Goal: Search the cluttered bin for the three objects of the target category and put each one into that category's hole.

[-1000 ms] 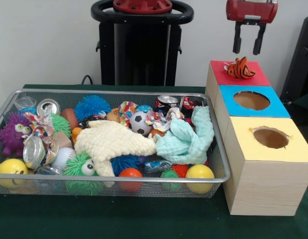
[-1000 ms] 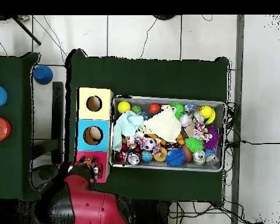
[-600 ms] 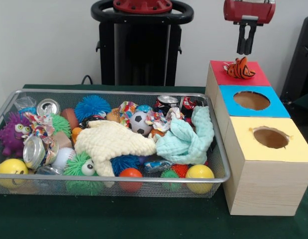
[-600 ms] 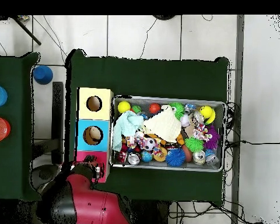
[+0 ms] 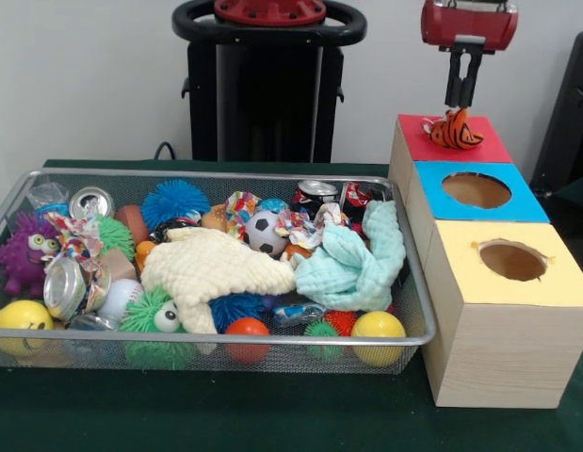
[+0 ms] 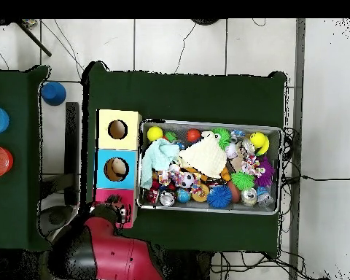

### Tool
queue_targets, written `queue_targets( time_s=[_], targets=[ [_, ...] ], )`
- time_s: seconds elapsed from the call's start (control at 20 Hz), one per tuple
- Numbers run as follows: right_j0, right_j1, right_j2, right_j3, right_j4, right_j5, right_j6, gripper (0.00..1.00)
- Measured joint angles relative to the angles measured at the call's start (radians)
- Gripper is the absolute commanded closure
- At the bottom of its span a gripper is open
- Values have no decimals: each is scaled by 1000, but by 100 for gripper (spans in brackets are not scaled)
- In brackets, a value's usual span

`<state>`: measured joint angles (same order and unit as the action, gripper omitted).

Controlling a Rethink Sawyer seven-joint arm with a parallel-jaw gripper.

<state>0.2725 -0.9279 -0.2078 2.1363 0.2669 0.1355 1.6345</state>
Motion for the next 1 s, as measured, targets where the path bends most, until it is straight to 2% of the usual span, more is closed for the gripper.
queue_targets(
  time_s=[0.65, 1.0],
  targets=[
    [-1, 62, 0, 0, 0, -11, 0, 100],
    [14, 121, 0, -1, 1, -53, 0, 100]
  ],
)
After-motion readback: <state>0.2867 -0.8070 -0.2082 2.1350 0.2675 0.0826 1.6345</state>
